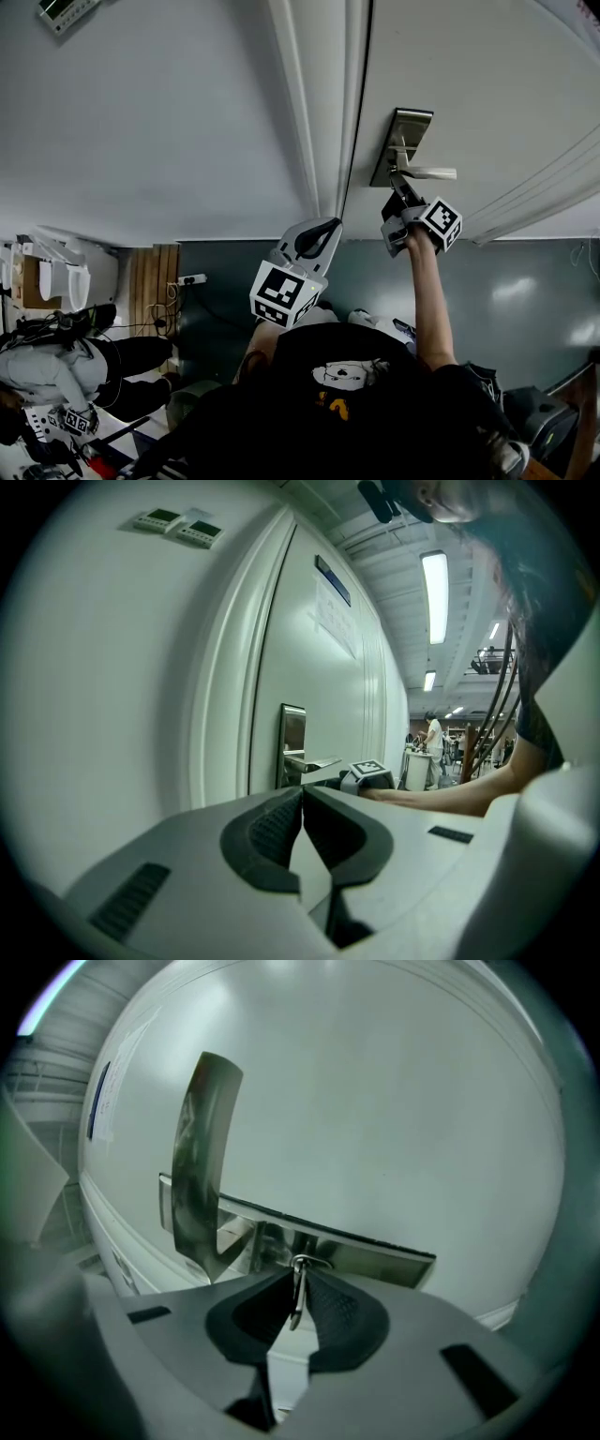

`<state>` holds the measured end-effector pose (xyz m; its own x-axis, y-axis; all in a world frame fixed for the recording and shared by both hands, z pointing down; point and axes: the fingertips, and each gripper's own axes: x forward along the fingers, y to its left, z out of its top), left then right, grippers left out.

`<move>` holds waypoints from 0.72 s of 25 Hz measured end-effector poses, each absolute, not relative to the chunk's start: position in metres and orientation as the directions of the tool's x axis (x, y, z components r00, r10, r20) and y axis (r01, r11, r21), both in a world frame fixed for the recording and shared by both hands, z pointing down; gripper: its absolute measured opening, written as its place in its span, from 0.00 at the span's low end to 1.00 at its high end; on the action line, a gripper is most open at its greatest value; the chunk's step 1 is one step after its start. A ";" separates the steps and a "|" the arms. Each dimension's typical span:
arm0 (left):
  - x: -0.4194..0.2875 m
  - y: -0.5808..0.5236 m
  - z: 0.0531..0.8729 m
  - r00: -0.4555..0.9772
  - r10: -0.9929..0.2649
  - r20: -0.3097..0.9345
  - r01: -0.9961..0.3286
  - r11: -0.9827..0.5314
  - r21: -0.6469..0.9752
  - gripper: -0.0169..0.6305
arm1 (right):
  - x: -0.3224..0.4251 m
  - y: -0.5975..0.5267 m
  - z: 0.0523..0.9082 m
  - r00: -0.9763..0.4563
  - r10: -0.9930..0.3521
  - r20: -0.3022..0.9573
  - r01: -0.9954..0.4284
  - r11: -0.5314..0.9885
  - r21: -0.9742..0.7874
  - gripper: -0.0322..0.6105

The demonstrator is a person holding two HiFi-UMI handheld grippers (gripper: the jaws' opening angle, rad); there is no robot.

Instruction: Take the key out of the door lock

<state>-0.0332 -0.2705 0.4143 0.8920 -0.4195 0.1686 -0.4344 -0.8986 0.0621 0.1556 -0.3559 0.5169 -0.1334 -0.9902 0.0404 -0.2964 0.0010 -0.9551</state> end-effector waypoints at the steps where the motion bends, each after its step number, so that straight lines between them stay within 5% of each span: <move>1: -0.034 -0.271 0.414 0.892 -0.419 0.169 -0.434 -0.899 0.063 0.04 | 0.156 -0.356 0.517 -0.133 -0.991 0.027 -0.274 0.011 -0.962 0.11; 12: -0.038 -0.274 0.416 0.901 -0.402 0.160 -0.417 -0.906 0.072 0.04 | 0.157 -0.351 0.521 -0.051 -0.999 0.003 -0.067 0.000 -0.998 0.08; 18: -0.048 -0.277 0.416 0.903 -0.397 0.161 -0.413 -0.907 0.078 0.04 | 0.157 -0.350 0.520 -0.017 -1.000 0.026 -0.082 -0.025 -0.996 0.08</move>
